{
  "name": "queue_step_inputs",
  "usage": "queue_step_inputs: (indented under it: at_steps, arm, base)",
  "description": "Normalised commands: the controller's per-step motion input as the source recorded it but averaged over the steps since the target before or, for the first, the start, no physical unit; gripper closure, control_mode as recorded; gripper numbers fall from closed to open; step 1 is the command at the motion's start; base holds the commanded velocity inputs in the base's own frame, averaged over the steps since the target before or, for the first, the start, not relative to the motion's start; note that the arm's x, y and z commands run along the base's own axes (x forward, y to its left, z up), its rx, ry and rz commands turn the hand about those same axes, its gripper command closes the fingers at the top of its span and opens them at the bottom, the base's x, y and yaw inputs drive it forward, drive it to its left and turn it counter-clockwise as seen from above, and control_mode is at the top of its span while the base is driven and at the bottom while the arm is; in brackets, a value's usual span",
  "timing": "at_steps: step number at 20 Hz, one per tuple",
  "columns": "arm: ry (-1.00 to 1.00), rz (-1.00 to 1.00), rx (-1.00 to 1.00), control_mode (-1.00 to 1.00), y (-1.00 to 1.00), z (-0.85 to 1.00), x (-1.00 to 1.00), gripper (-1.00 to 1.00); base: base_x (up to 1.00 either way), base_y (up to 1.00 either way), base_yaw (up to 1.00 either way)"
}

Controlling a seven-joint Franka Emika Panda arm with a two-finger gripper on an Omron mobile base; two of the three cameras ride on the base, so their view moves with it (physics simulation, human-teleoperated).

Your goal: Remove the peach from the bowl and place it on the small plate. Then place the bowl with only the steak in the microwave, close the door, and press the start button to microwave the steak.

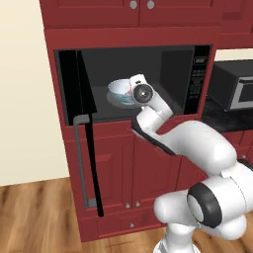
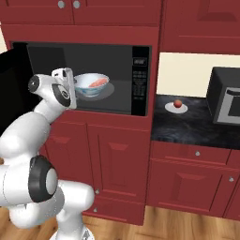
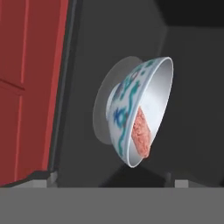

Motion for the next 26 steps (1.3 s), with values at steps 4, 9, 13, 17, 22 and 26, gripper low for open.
queue_step_inputs:
  at_steps: [4, 9, 13, 17, 22, 26]
  arm:
    - [0.00, 0.00, 0.00, -1.00, 0.00, 0.31, -1.00, -1.00]
    - [-0.01, 0.00, 0.00, -1.00, 0.04, 0.43, -1.00, -1.00]
    - [-0.01, 0.00, 0.00, -1.00, 0.02, 0.42, -1.00, -1.00]
    - [-0.04, 0.00, 0.00, -1.00, 0.03, 0.36, -1.00, -1.00]
    - [-0.07, 0.00, -0.01, -1.00, 0.02, 0.26, -1.00, -1.00]
    - [-0.09, 0.00, 0.00, -1.00, 0.00, 0.00, -1.00, -1.00]
  base:
    - [0.00, 0.00, 0.00]
    - [0.00, 0.00, 0.00]
    - [0.00, 0.00, 0.00]
    - [0.00, 0.00, 0.00]
    - [0.00, 0.00, 0.00]
    - [0.00, 0.00, 0.00]
